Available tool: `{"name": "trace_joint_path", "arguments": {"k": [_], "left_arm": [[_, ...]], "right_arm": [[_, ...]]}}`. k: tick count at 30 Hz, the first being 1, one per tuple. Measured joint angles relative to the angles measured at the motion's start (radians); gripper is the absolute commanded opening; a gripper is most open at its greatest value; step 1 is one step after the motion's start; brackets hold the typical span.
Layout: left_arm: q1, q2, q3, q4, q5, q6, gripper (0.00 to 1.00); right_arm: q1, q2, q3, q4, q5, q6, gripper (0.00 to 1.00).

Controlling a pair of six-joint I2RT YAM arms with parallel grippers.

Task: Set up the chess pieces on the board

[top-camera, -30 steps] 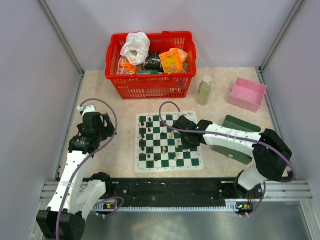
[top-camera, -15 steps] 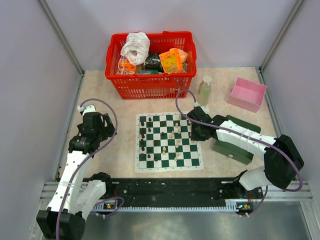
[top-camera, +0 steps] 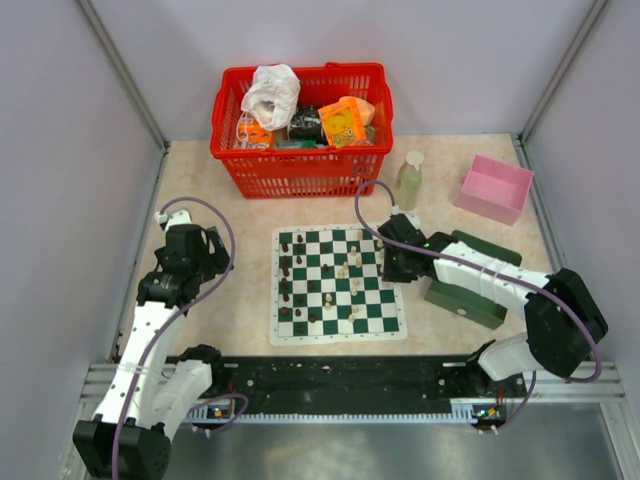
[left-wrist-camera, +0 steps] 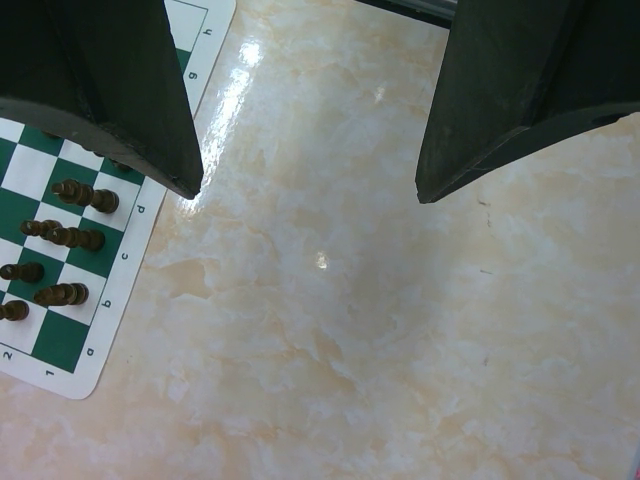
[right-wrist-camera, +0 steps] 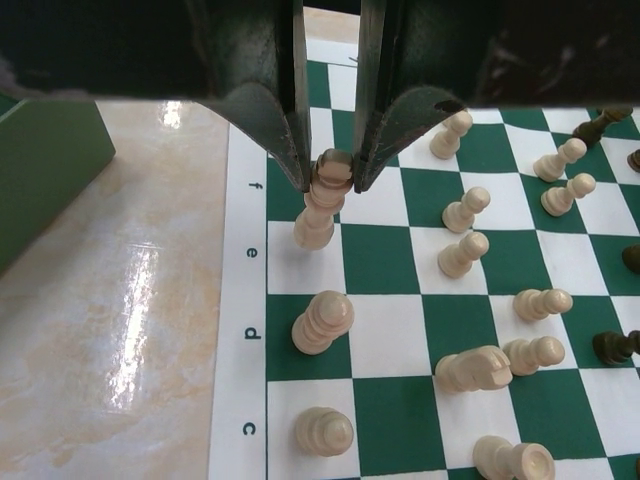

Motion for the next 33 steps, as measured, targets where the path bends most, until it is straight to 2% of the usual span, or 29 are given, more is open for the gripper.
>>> {"name": "trace_joint_path", "arguments": {"k": [19,33], "left_arm": [[0.000,0.000,0.000,0.000,0.000,0.000,0.93],[0.000,0.000,0.000,0.000,0.000,0.000,0.93]], "right_arm": [[-0.008,0.039,-0.006,0.032,-0.004,0.000,0.19],[-0.010,0.048,-0.013,0.047,-0.001,-0.017,0.35]]}}
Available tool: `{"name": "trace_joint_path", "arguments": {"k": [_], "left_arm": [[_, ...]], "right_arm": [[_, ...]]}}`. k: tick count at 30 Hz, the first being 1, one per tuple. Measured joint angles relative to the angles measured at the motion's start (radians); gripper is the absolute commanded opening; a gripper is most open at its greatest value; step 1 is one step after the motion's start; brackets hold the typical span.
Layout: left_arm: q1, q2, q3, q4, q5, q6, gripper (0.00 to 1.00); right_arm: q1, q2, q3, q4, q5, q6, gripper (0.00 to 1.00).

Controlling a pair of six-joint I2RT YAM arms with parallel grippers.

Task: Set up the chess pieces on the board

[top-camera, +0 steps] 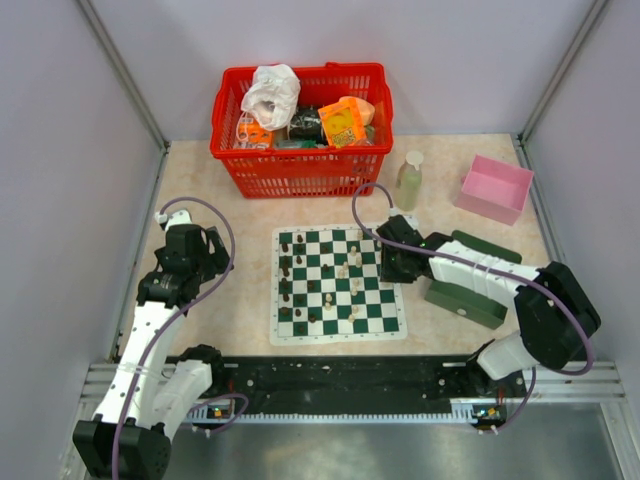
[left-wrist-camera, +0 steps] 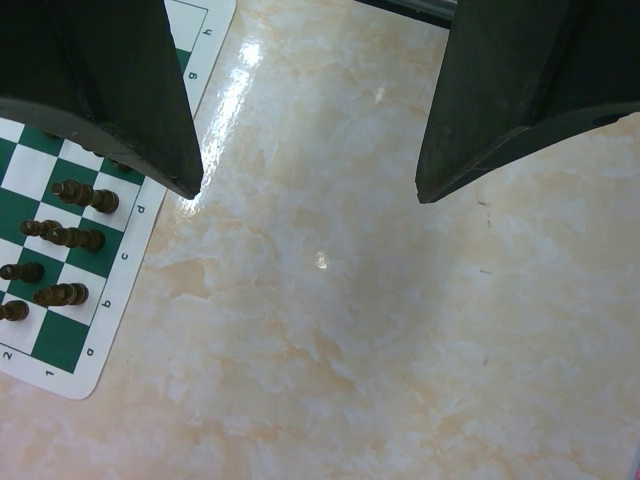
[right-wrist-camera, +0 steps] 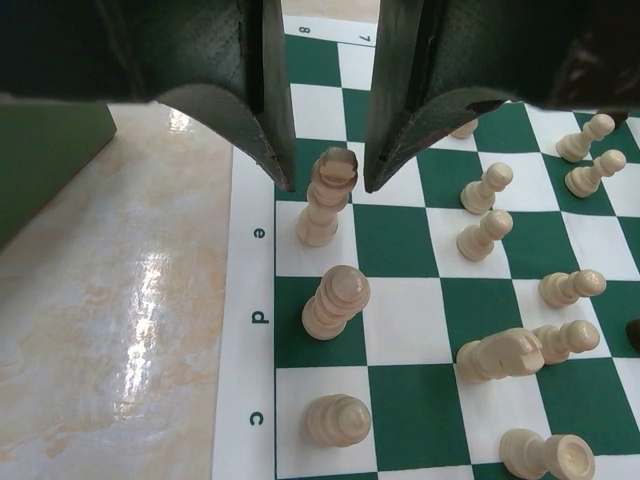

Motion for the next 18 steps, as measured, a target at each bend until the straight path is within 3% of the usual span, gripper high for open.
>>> {"name": "trace_joint_path", "arguments": {"k": [6,12,18], "left_arm": [[0.000,0.000,0.000,0.000,0.000,0.000,0.93],[0.000,0.000,0.000,0.000,0.000,0.000,0.93],[0.000,0.000,0.000,0.000,0.000,0.000,0.93]], "right_arm": [[0.000,0.000,0.000,-0.002,0.001,-0.008,0.41],[-0.001,-0.012,0.029,-0.051,0.039,-0.047,0.54],[-0.001,-0.079,0.117,-0.077,0.064,-0.105,0.55]]}}
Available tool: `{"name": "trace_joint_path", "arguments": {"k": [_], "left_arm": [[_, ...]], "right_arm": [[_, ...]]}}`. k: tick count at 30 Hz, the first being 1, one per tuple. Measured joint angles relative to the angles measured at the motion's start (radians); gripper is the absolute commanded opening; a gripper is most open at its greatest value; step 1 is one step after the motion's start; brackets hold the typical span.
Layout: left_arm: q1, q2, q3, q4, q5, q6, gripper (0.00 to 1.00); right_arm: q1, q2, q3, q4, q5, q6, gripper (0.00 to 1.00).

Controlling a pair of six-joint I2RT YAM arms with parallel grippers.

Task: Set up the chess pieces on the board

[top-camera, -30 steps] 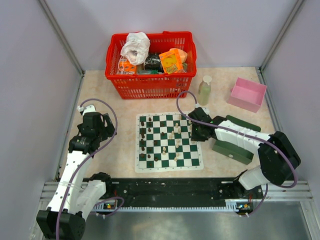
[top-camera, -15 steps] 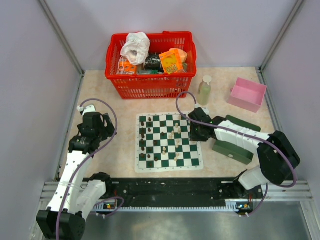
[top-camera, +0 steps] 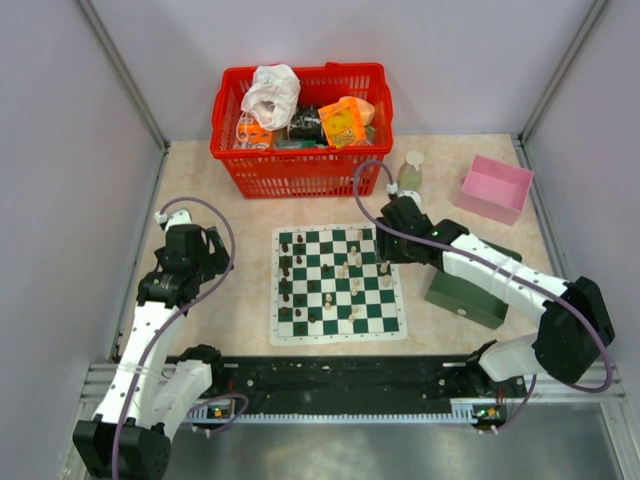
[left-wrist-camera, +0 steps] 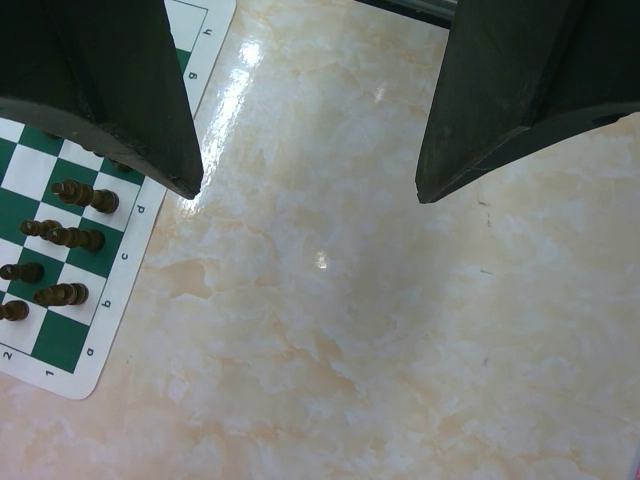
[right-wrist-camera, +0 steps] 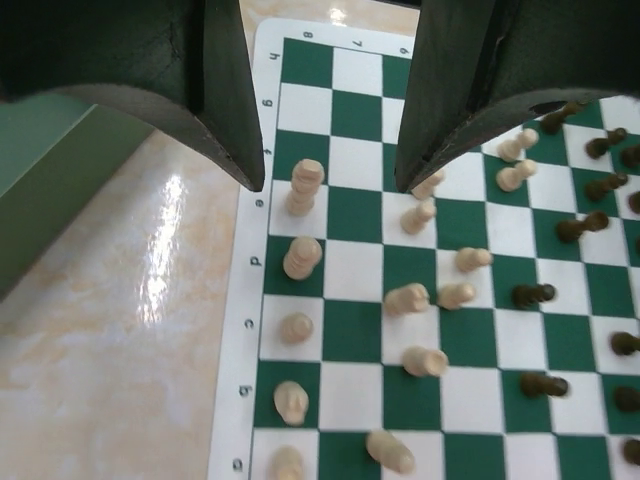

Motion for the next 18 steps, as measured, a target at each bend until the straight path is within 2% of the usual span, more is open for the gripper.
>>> {"name": "trace_joint_path", "arguments": {"k": [8,18], "left_arm": [[0.000,0.000,0.000,0.000,0.000,0.000,0.93],[0.000,0.000,0.000,0.000,0.000,0.000,0.93]], "right_arm": [[0.000,-0.004,0.089,0.011,-0.006,-0.048,0.55],[0.012,0.115,0.141,0.042,-0.062,-0.062,0.55]]}}
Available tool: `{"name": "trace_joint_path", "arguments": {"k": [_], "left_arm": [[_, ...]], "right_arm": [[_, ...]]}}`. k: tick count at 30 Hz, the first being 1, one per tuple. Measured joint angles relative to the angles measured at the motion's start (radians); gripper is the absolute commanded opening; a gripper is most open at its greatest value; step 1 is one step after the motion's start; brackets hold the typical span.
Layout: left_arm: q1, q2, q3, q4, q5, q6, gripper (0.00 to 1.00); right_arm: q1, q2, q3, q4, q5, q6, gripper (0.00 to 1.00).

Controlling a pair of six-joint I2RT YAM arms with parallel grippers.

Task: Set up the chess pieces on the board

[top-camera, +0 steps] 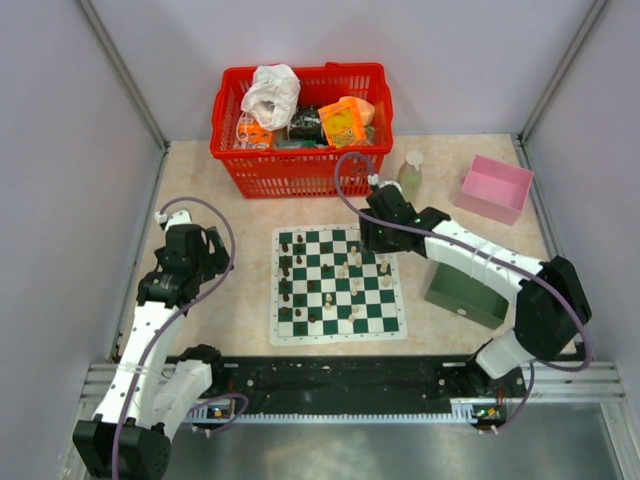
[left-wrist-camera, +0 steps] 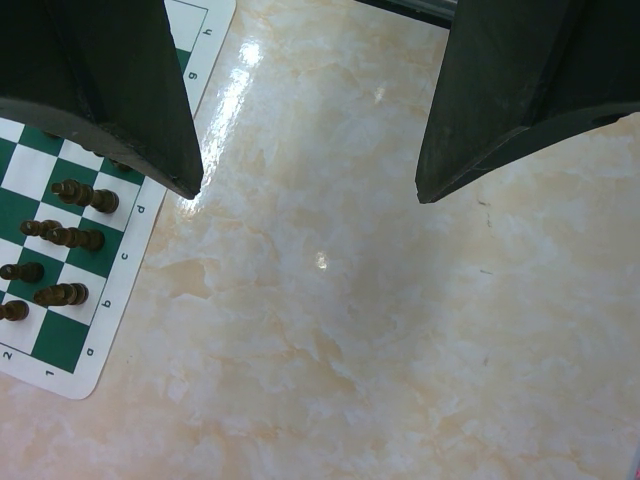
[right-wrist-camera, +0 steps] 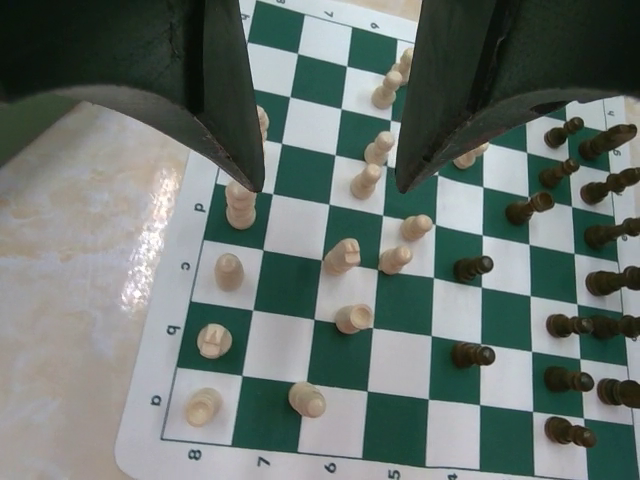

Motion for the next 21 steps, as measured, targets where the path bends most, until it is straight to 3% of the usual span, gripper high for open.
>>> {"name": "trace_joint_path", "arguments": {"k": [21], "left_arm": [[0.000,0.000,0.000,0.000,0.000,0.000,0.93]], "right_arm": [[0.001,0.335,0.217,0.037,0.055,-0.060,0.49]]}}
